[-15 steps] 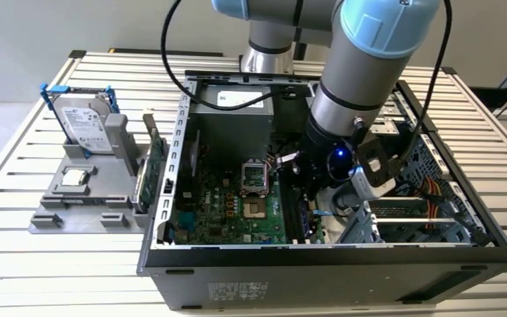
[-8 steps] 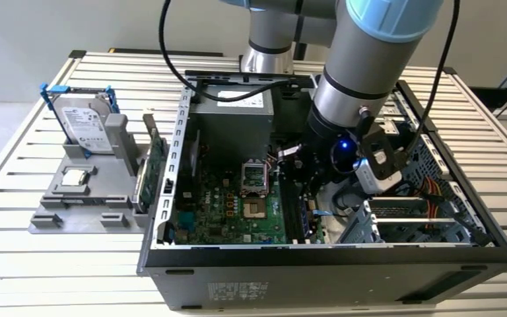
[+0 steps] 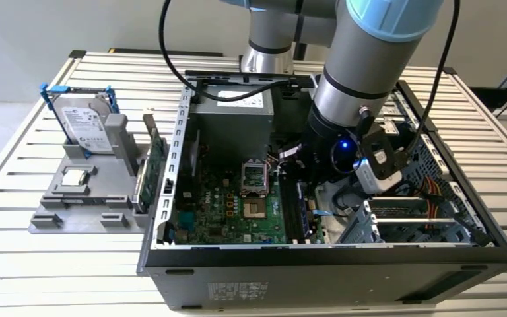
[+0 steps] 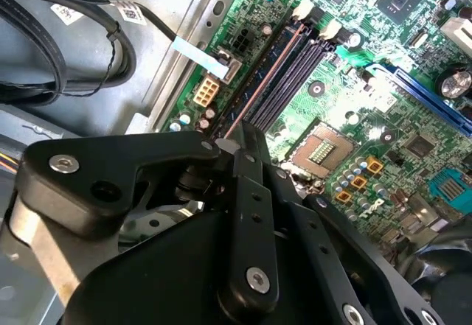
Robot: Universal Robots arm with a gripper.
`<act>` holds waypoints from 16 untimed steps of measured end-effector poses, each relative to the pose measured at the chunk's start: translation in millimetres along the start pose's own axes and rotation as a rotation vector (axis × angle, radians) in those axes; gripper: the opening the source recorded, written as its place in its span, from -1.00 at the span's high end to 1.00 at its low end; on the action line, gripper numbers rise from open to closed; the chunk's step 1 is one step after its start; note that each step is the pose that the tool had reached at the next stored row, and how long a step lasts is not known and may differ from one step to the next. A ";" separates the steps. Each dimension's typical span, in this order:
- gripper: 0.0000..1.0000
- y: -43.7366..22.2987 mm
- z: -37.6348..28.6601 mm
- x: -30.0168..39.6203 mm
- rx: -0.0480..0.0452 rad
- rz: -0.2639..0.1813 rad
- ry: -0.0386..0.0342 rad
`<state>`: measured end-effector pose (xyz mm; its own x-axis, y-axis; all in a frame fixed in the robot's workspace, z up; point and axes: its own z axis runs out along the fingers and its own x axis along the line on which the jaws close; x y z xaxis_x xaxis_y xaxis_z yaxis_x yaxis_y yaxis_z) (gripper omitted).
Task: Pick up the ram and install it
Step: 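Press down the ram until it locks into place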
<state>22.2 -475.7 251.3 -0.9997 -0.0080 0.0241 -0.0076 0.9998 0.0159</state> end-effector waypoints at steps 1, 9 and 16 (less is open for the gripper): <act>1.00 0.0 0.0 0.0 -0.0001 0.000 0.0000; 1.00 -0.3 0.0 0.0 -0.0001 0.000 0.0000; 1.00 -0.3 0.0 0.1 0.0002 -0.009 0.0001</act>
<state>22.1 -476.0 251.3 -0.9996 -0.0173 0.0241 -0.0170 0.9997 0.0159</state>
